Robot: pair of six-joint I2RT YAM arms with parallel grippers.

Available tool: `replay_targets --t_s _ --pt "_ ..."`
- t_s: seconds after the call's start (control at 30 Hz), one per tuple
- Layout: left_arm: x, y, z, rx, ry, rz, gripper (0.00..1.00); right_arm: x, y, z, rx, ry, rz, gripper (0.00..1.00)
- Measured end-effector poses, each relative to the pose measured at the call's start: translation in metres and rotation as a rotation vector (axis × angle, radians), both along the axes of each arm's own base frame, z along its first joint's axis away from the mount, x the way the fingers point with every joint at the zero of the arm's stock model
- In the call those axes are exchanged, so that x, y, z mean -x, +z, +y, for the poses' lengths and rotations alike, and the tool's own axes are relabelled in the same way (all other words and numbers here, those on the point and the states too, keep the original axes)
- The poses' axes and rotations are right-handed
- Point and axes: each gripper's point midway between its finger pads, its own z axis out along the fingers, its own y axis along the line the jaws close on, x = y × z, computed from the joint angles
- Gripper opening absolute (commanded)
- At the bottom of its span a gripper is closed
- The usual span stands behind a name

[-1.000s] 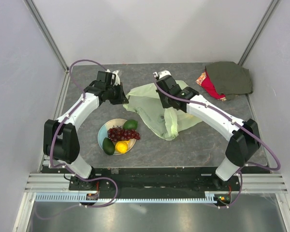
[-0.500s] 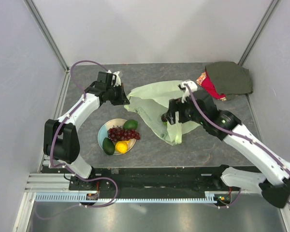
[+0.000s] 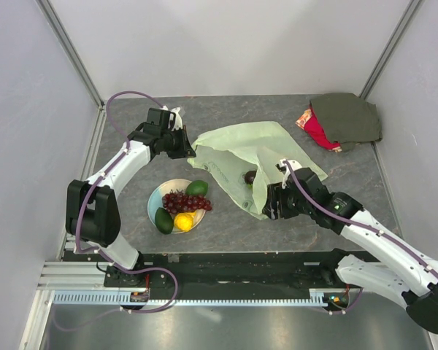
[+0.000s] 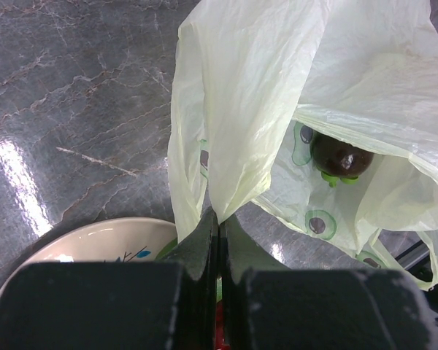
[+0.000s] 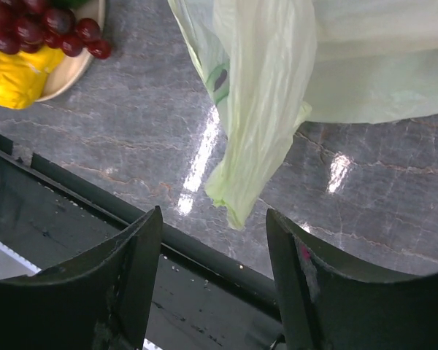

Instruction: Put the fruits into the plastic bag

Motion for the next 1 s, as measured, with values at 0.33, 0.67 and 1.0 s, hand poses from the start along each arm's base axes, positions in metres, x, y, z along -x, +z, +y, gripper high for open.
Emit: replay_targets --t_s 0.33,0.67,1.0 --pt "-0.001 0.001 -0.001 0.003 0.001 -0.006 0.02 -0.002 -0.035 0.004 0.019 0.017 0.043 0.54" --pt "-0.002 0.01 -0.006 0.033 -0.019 -0.012 0.02 -0.02 -0.012 0.012 -0.083 -0.012 -0.062 0.0" --pt "-0.031 0.158 -0.04 0.274 -0.057 -0.225 0.02 -0.057 0.212 0.014 -0.42 -0.161 -0.429 0.0"
